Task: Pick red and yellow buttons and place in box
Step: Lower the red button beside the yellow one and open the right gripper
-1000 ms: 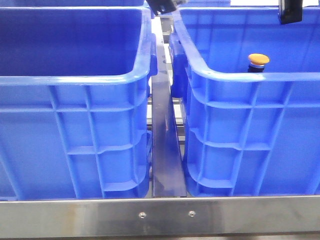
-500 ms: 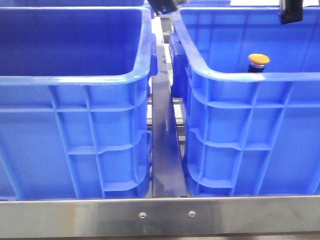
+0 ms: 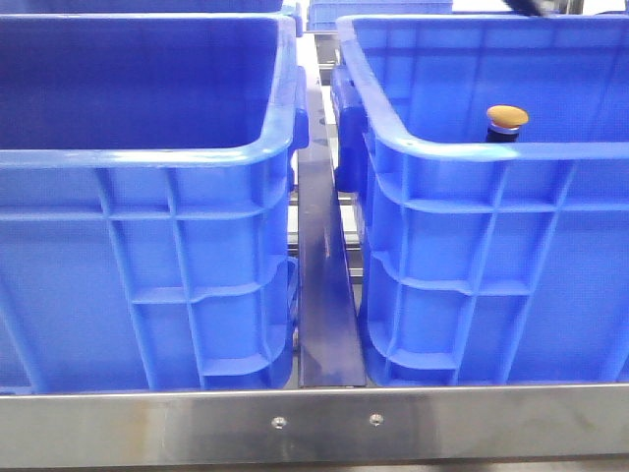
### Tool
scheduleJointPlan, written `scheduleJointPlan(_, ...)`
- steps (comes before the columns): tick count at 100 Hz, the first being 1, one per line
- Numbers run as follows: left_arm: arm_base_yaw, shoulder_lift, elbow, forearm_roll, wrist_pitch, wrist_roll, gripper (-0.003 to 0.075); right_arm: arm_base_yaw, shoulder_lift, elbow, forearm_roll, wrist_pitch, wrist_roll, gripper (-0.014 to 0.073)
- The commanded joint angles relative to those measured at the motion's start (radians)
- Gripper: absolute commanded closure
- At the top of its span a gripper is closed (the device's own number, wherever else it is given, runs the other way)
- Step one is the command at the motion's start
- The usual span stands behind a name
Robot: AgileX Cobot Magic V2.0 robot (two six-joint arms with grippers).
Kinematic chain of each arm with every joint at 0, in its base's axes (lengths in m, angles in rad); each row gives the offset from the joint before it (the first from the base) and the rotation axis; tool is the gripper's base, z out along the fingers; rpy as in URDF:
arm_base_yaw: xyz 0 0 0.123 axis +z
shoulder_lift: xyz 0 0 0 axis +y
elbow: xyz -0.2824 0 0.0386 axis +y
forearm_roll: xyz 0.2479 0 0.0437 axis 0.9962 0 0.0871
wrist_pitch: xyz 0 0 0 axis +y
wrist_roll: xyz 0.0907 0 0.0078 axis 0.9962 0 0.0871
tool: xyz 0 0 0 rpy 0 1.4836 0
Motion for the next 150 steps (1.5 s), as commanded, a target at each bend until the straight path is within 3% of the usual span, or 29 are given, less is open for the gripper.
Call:
scheduleJointPlan(1, -0.008, -0.041, -0.030, -0.032, -0.047, 0.005, 0.0208, -0.039, -0.029, -0.036, 0.000, -0.026, -0.119, 0.0393)
scheduleJointPlan(16, -0.008, -0.041, -0.030, -0.032, -0.047, 0.005, 0.0208, -0.044, -0.028, -0.035, -0.110, -0.203, -0.218, 0.0393)
scheduleJointPlan(36, -0.008, -0.041, -0.030, -0.032, -0.055, 0.005, 0.0209, -0.042, -0.018, -0.035, -0.093, -0.392, -0.303, 0.0393)
scheduleJointPlan(49, -0.008, -0.041, -0.030, -0.032, -0.068, 0.005, 0.0209, -0.040, 0.008, -0.035, 0.001, -0.461, -0.399, 0.0393)
scheduleJointPlan(67, -0.008, -0.041, -0.030, -0.032, -0.089, 0.005, 0.0209, -0.040, 0.100, -0.036, 0.217, -0.474, -0.635, 0.0393)
scheduleJointPlan(79, -0.008, -0.041, -0.030, -0.032, -0.103, 0.005, 0.0208, -0.040, 0.169, -0.036, 0.376, -0.433, -0.806, 0.0393)
scheduleJointPlan(88, -0.008, -0.041, -0.030, -0.032, -0.103, 0.005, 0.0209, -0.040, 0.233, -0.060, 0.378, -0.366, -0.894, 0.0393)
scheduleJointPlan(150, -0.008, -0.041, -0.030, -0.032, -0.103, 0.005, 0.0209, -0.039, 0.512, -0.259, 0.377, -0.319, -0.905, 0.0393)
